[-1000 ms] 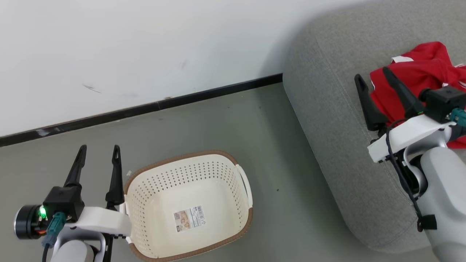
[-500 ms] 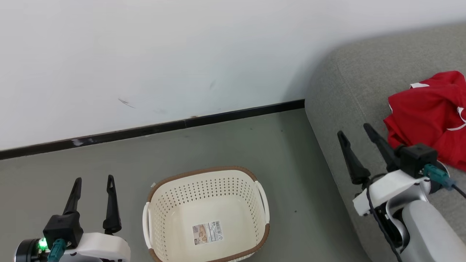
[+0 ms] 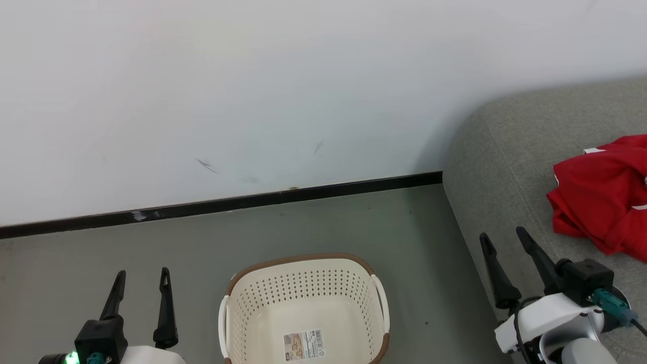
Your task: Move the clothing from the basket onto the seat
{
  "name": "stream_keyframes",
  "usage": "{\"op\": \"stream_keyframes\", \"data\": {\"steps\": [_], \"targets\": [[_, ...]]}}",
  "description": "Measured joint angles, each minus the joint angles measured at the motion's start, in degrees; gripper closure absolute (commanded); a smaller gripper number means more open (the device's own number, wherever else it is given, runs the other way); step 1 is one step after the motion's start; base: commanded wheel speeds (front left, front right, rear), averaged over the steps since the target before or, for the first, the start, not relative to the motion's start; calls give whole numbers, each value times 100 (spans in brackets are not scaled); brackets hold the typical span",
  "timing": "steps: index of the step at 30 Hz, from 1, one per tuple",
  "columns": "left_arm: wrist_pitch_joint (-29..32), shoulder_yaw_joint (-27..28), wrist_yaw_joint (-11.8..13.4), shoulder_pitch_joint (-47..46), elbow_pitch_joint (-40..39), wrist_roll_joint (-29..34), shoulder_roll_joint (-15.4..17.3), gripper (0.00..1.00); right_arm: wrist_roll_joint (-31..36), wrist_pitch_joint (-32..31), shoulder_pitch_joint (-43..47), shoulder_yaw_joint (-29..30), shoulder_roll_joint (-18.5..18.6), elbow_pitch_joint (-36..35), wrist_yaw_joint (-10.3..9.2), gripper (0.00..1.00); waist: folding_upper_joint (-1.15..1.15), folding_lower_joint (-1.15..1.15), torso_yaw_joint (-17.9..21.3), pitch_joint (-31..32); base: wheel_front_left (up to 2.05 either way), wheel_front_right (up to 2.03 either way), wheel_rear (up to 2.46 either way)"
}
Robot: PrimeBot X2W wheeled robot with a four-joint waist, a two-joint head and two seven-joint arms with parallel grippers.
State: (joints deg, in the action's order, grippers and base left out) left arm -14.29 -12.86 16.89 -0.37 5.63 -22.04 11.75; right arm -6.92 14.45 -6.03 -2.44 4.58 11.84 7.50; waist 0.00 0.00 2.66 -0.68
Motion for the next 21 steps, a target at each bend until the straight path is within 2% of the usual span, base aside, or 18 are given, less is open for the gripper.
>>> {"op": "stream_keyframes", "data": {"steps": [11,21], "targets": [[0,-8,-16,222,77,0,-44,0,349,0,703,127,-148,-342,0,0,0,0,-71,307,0,0,0],[0,-62,-107,223,125,42,-3,0,400,0,864,94,-213,-587,0,0,0,0,-97,344,0,0,0]]}}
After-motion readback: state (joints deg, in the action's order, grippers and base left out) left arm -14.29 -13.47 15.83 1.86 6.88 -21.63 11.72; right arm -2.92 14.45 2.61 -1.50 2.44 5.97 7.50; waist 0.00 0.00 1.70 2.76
